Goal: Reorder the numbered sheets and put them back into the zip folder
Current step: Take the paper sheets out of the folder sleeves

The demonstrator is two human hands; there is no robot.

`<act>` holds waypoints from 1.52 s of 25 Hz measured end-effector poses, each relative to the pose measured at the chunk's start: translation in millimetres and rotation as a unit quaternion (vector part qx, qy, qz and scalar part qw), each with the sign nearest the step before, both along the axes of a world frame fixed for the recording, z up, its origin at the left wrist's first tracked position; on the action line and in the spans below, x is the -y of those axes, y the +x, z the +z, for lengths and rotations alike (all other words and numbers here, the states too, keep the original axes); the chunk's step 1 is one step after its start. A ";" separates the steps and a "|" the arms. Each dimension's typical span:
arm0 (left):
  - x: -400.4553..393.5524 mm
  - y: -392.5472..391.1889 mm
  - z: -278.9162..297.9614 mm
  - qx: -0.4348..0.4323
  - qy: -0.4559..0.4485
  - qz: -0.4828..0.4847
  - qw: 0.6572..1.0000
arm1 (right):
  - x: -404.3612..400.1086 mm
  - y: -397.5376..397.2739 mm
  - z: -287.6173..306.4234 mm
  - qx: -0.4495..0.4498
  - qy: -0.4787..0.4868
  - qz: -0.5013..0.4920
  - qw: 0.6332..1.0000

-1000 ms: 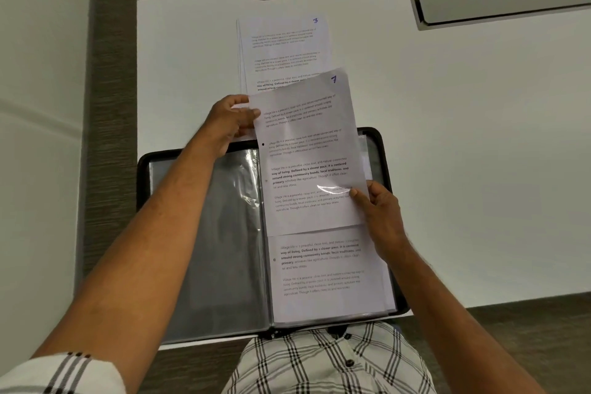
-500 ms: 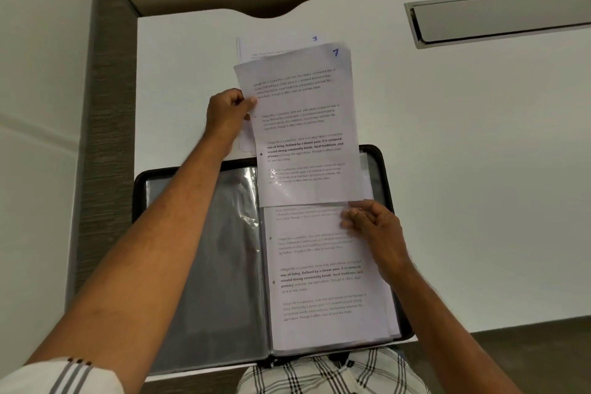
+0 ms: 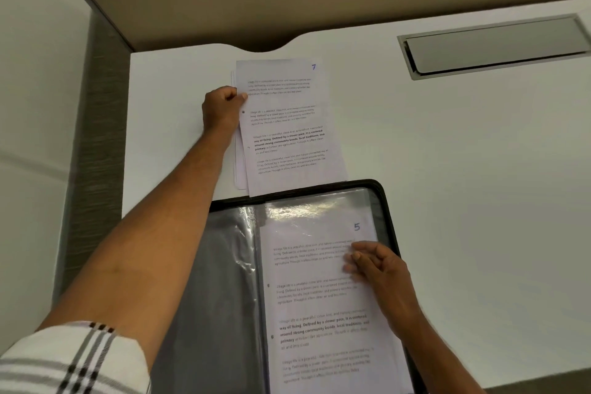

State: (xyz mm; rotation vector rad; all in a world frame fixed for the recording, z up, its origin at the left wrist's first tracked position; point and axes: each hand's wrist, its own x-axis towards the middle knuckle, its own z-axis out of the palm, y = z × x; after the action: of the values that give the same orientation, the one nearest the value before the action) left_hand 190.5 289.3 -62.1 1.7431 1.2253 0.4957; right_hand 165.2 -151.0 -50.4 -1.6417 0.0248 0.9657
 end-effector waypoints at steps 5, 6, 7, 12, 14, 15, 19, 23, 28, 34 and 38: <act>5.0 3.8 -6.8 -0.053 0.051 -0.014 0.997 | -0.6 1.8 -0.9 0.004 -0.004 0.006 1.000; 11.7 0.9 -6.1 -0.073 0.072 -0.023 0.994 | -1.4 2.0 -0.4 0.003 -0.004 0.006 1.000; 20.4 -4.5 -5.9 -0.093 0.101 -0.035 0.990 | -1.9 2.3 0.4 0.002 -0.004 0.006 1.000; 101.3 -76.0 -8.1 -0.116 0.230 -0.136 0.957 | -1.3 2.4 14.2 0.003 -0.008 0.011 1.000; 144.1 -114.3 -8.9 -0.127 0.251 -0.151 0.948 | 4.6 1.0 20.3 0.017 -0.026 0.029 0.999; 163.7 -132.8 -9.7 -0.132 0.265 -0.150 0.943 | 8.2 0.3 24.1 0.017 -0.038 0.042 0.998; 226.3 -201.5 -9.6 -0.134 0.279 -0.191 0.931 | 25.0 -5.9 44.3 -0.039 -0.102 0.164 0.980; 254.0 -245.2 -5.5 -0.149 0.214 -0.225 0.939 | 26.9 -20.6 58.2 -0.036 -0.060 0.245 0.967; 247.0 -260.8 33.6 -0.050 -0.113 -0.137 0.983 | -14.6 -60.4 67.8 -0.035 0.106 0.302 0.947; 226.1 -310.6 59.9 0.036 -0.338 -0.054 0.939 | -68.7 -138.8 71.4 0.008 0.118 0.430 0.895; 215.0 -348.3 53.3 0.058 -0.362 -0.008 0.930 | -81.1 -172.6 50.0 0.111 0.091 0.491 0.860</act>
State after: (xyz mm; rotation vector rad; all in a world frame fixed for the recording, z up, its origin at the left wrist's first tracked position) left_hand -157.8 74.3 -8.7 1.0732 1.1160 0.0993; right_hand -7.5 -69.9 -0.5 -1.5508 -1.1263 1.4501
